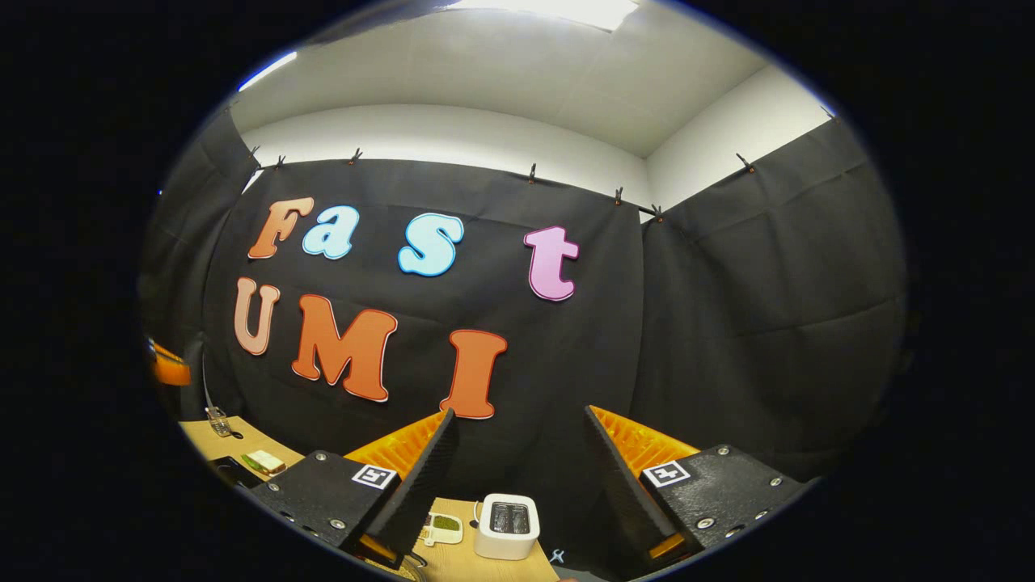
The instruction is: First push the handle of the pot to place it horizontally, then grasp the pot with both hands and set it on the induction cooktop.
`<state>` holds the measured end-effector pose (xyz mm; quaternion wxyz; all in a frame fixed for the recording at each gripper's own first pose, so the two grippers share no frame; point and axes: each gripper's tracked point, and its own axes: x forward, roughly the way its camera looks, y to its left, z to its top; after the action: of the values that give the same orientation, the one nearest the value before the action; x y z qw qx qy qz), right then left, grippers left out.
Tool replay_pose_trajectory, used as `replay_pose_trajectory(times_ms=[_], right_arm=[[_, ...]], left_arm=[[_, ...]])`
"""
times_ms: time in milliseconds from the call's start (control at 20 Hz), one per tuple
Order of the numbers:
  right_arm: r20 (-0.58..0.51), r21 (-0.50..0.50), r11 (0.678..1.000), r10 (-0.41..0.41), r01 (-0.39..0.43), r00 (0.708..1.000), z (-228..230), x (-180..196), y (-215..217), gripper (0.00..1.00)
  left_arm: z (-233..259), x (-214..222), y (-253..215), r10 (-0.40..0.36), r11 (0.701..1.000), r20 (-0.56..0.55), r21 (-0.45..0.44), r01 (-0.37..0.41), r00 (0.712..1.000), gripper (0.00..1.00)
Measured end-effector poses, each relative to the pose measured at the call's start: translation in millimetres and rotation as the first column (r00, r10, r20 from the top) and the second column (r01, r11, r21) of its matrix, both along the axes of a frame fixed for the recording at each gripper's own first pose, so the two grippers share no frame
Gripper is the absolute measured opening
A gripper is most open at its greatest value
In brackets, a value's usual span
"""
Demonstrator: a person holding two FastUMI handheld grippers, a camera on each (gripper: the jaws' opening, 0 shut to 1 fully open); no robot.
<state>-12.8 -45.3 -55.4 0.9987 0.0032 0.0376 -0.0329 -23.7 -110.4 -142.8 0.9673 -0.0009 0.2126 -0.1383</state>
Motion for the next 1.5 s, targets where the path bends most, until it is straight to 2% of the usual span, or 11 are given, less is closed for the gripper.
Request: replay_pose_trajectory(times_ms=[50,100,200,300,450,600,850,1000,1200,1250,1500], right_arm=[[-0.006,0.003,1.000,0.000,0.000,1.000,-3.1,-0.5,-0.4,0.95],[-0.013,0.006,1.000,0.000,0.000,1.000,-7.5,-0.5,-1.4,0.95],[-0.030,0.004,1.000,-0.001,0.001,1.000,-15.7,-0.9,-3.7,0.95],[-0.043,-0.004,1.000,-0.004,0.004,0.999,-22.2,-1.7,-9.1,0.95],[-0.049,0.003,1.000,-0.002,0.002,0.999,-28.9,-3.2,-12.2,0.95],[-0.060,0.004,1.000,0.004,-0.004,0.998,-38.5,-2.5,-16.9,0.95],[-0.073,0.017,1.000,0.011,-0.010,0.997,-50.4,-0.8,-26.8,0.95],[-0.077,0.023,1.000,0.020,-0.018,0.997,-57.6,3.2,-32.9,0.95],[-0.088,0.029,0.999,0.020,-0.018,0.996,-68.1,2.2,-46.7,0.95],[-0.091,0.032,0.999,0.019,-0.016,0.996,-71.6,1.4,-51.3,0.95],[-0.118,0.030,0.999,-0.014,0.018,0.993,-90.2,-3.8,-80.1,0.95]], left_arm=[[-19.4,-12.2,-6.3,-0.027,1.000,-0.077,-0.010,0.026,0.997,0.14],[-42.2,-18.6,-12.2,-0.035,0.999,-0.153,-0.008,0.035,0.988,0.12],[-93.4,-41.0,-10.9,-0.054,0.998,-0.313,-0.003,0.056,0.948,0.08],[-144.5,-67.4,-7.6,-0.034,0.999,-0.462,0.014,0.045,0.886,0.08],[-208.2,-113.8,-0.2,0.003,0.999,-0.675,0.033,0.025,0.737,0.08],[-263.9,-161.5,4.7,0.062,0.998,-0.807,0.070,-0.009,0.587,0.08],[-302.6,-215.1,1.2,0.107,0.994,-0.914,0.089,-0.064,0.392,0.08],[-313.9,-239.2,-14.9,0.081,0.994,-0.954,0.057,-0.091,0.289,0.08],[-338.3,-265.4,-39.3,0.056,0.991,-0.980,0.032,-0.127,0.189,0.08],[-345.1,-272.8,-43.2,0.063,0.988,-0.986,0.039,-0.151,0.152,0.08],[-373.3,-276.9,-40.6,0.132,0.972,-0.987,0.110,-0.209,0.095,0.08]])
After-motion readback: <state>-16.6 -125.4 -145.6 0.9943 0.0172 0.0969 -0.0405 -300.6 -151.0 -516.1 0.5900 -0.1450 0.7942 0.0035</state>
